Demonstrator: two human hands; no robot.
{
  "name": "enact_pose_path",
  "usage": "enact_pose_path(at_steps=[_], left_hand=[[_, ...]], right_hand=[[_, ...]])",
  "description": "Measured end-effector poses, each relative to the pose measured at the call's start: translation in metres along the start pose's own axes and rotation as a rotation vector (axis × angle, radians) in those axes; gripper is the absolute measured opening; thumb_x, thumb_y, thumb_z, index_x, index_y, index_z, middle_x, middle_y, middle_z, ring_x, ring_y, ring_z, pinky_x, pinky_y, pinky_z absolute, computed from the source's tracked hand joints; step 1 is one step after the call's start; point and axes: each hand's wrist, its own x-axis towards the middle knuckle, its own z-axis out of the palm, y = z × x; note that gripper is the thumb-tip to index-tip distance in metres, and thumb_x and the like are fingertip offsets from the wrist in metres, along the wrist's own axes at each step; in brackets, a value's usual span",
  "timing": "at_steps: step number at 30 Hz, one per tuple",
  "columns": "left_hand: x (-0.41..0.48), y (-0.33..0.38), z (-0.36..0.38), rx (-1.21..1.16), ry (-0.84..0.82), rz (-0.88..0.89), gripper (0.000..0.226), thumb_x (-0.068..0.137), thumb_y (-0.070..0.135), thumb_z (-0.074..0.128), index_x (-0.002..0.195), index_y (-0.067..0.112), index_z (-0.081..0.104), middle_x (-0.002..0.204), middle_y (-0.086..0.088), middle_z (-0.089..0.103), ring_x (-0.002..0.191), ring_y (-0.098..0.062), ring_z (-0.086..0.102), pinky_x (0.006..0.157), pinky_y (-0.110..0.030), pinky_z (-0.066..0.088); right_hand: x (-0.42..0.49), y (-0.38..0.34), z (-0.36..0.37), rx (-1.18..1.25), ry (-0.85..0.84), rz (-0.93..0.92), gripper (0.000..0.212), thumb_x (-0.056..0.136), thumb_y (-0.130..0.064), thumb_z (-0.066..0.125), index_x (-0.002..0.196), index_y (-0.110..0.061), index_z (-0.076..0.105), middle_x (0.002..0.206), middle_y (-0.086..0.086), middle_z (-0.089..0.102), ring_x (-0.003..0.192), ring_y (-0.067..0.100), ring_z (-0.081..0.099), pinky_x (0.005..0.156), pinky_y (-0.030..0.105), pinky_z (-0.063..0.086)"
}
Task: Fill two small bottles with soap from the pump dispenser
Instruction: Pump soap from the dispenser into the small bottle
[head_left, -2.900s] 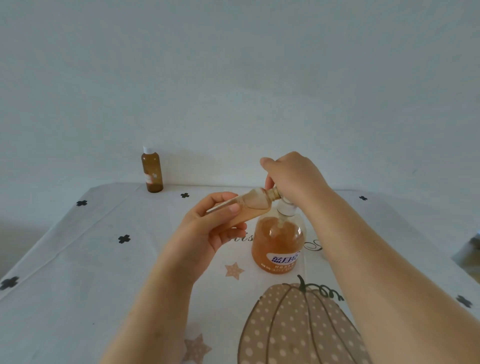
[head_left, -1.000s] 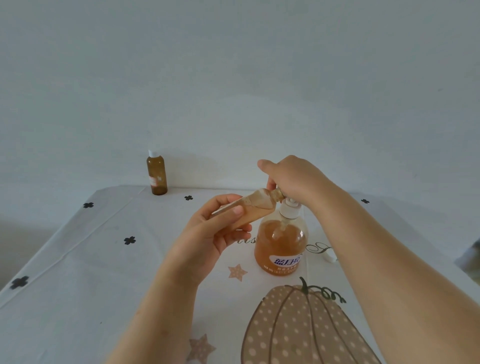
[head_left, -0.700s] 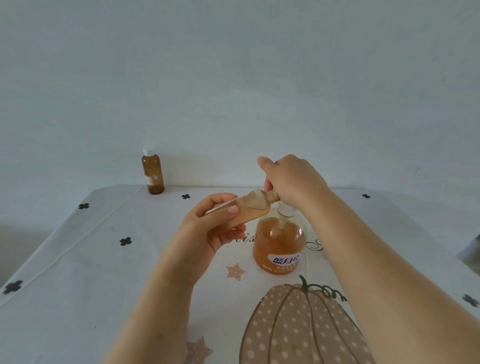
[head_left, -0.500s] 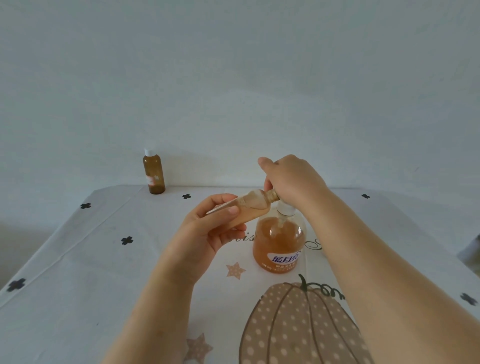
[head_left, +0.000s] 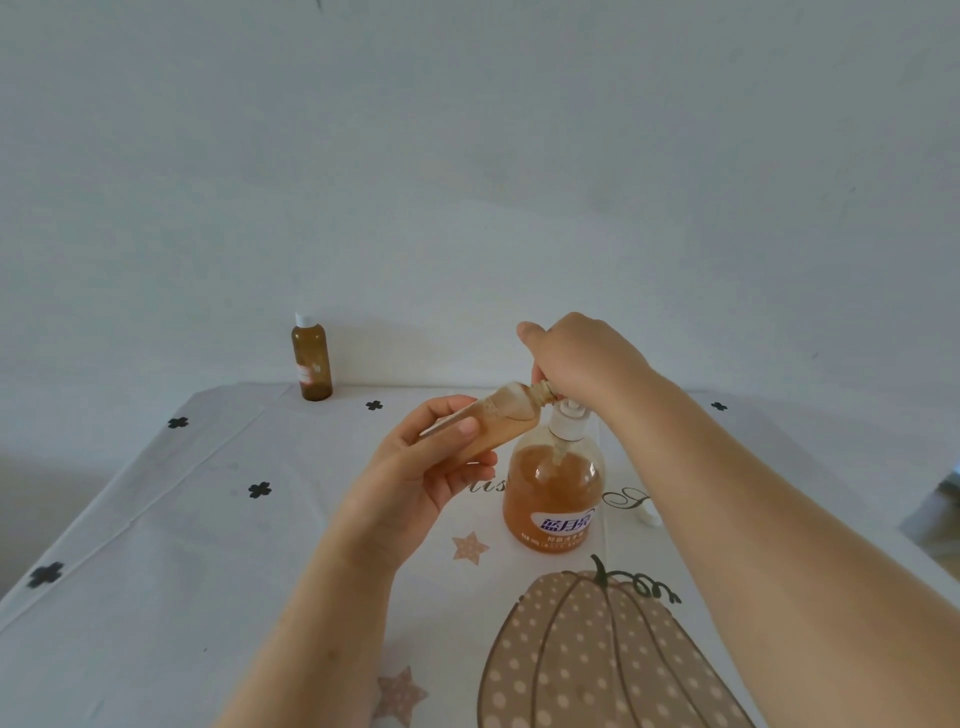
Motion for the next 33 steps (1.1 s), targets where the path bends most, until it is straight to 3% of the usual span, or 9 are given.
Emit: enact_pose_path(at_steps=[10,15,33], left_hand=[[0.000,0.001,0.001,0.005,0.008,0.004,0.032,0.077,0.013,0.069,0.108,0.006,0.064,0.092,-0.011,0.070,0.073,-0.024,0.067,0.066,-0.027,0.057],[0.000,-0.001,0.000,0.004,0.033,-0.005,0.028,0.072,0.010,0.069,0.099,0.008,0.067,0.088,-0.012,0.070,0.068,-0.024,0.066,0.061,-0.026,0.056],[-0.001,0.002,0.002,0.025,0.021,0.008,0.024,0.078,0.013,0.068,0.101,0.008,0.066,0.090,-0.010,0.070,0.072,-0.023,0.068,0.065,-0.027,0.058]], right_hand=[[-0.002,0.003,0.005,0.027,0.062,-0.070,0.061,0.103,-0.048,0.032,0.088,-0.005,0.073,0.075,0.007,0.067,0.068,0.023,0.061,0.064,0.032,0.045],[-0.005,0.008,0.013,0.103,0.106,-0.064,0.059,0.102,-0.044,0.037,0.086,0.000,0.073,0.061,0.004,0.058,0.059,0.024,0.054,0.061,0.031,0.044],[-0.003,0.003,0.004,0.136,0.050,-0.029,0.049,0.098,-0.040,0.044,0.098,0.000,0.073,0.068,0.005,0.057,0.063,0.024,0.054,0.062,0.031,0.042]])
